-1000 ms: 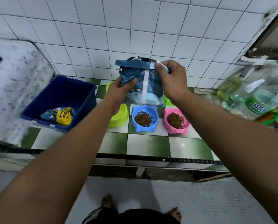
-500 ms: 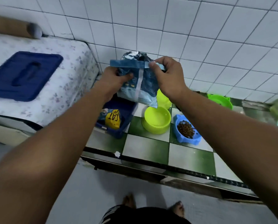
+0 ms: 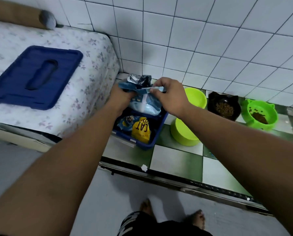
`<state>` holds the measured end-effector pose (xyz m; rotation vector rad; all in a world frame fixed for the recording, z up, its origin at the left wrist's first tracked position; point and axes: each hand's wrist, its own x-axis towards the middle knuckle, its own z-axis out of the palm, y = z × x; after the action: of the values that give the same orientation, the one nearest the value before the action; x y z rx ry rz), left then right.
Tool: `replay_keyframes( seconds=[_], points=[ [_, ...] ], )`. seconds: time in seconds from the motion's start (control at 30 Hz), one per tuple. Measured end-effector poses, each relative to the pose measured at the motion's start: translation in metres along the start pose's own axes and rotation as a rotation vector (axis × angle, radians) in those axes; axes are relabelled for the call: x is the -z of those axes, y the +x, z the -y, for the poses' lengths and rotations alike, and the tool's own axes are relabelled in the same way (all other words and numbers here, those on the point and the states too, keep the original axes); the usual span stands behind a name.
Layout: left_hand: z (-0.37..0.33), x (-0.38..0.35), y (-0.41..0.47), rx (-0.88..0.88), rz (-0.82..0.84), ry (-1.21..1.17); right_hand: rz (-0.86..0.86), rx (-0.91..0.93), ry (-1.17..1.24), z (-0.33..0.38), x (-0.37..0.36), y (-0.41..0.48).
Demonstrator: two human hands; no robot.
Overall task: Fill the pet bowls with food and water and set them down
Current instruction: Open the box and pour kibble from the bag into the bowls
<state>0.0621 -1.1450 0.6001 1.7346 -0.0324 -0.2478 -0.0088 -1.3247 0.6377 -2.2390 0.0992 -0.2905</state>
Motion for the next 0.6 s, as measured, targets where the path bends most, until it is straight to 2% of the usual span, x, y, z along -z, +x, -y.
replay_keyframes(
  seconds=[0.1,0.17,0.3,0.37,0.47,0.53,0.6],
  points=[
    [0.021,-0.009,-0.003,0.033,0.022,-0.07,-0.006,0.02,0.017,-0.012,-0.008,-0.008],
    [0.029,-0.009,-0.003,0.036,0.062,-0.048,0.056,0.055,-0.027,-0.019,-0.011,-0.017],
    [0.035,0.009,0.0,0.029,0.287,0.123,0.162,0.081,-0.122,-0.031,-0.02,-0.033],
    [0.034,0.02,-0.003,-0.02,0.345,0.173,0.165,0.099,-0.124,-0.031,-0.026,-0.036],
    [0.025,0.028,-0.011,-0.173,0.323,0.263,0.197,0.108,-0.12,-0.025,-0.031,-0.04],
    [0.014,0.028,-0.019,-0.283,0.323,0.455,0.23,0.101,-0.152,-0.024,-0.033,-0.041],
    [0.008,0.026,-0.022,-0.376,0.323,0.755,0.26,0.077,-0.206,-0.024,-0.035,-0.042]
  ],
)
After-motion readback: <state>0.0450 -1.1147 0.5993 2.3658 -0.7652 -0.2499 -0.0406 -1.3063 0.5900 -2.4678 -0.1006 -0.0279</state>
